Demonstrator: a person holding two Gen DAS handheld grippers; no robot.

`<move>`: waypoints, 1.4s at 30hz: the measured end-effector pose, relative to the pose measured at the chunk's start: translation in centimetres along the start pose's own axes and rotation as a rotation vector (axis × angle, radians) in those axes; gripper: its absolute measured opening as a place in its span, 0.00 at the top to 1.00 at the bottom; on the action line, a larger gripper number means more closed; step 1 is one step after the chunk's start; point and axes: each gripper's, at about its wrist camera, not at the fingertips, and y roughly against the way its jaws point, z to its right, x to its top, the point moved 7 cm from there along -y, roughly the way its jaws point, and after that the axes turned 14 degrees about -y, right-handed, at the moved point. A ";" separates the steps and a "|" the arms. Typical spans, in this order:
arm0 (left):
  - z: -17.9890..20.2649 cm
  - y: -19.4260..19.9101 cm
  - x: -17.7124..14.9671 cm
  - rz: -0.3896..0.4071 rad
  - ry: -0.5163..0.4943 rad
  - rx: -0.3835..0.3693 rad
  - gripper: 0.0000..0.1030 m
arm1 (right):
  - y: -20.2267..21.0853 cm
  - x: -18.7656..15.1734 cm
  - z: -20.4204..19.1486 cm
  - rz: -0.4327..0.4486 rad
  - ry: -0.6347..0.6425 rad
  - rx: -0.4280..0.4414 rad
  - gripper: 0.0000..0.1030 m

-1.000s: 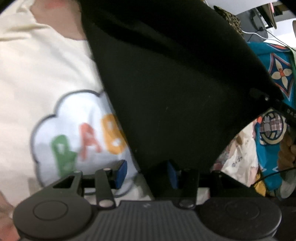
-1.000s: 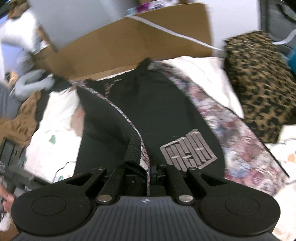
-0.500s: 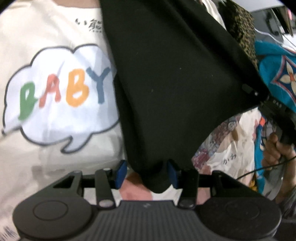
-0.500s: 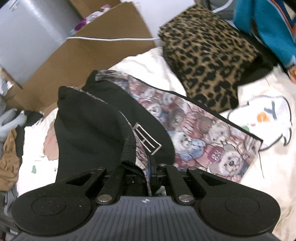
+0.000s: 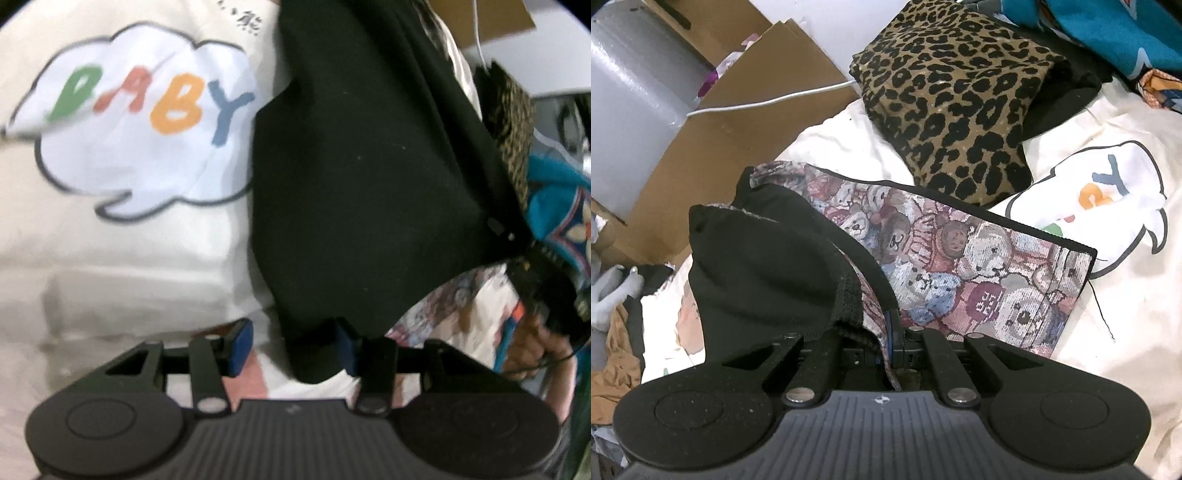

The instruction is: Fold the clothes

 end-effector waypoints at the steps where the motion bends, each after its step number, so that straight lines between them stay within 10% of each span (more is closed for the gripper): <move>1: -0.1 -0.1 -0.1 0.018 0.027 -0.005 0.51 | -0.1 -0.1 0.2 0.001 -0.008 0.002 0.98; 22: -0.5 0.9 -0.7 0.186 0.221 -0.116 0.72 | -1.5 0.0 2.7 0.056 -0.108 0.103 0.91; 25: -0.4 1.3 -0.3 0.188 0.225 -0.120 0.92 | -1.5 -0.1 3.5 0.090 -0.125 0.111 0.97; 42: 4.8 3.6 -0.1 0.249 0.177 -0.326 0.95 | 4.1 4.0 1.4 0.228 -0.087 0.152 0.99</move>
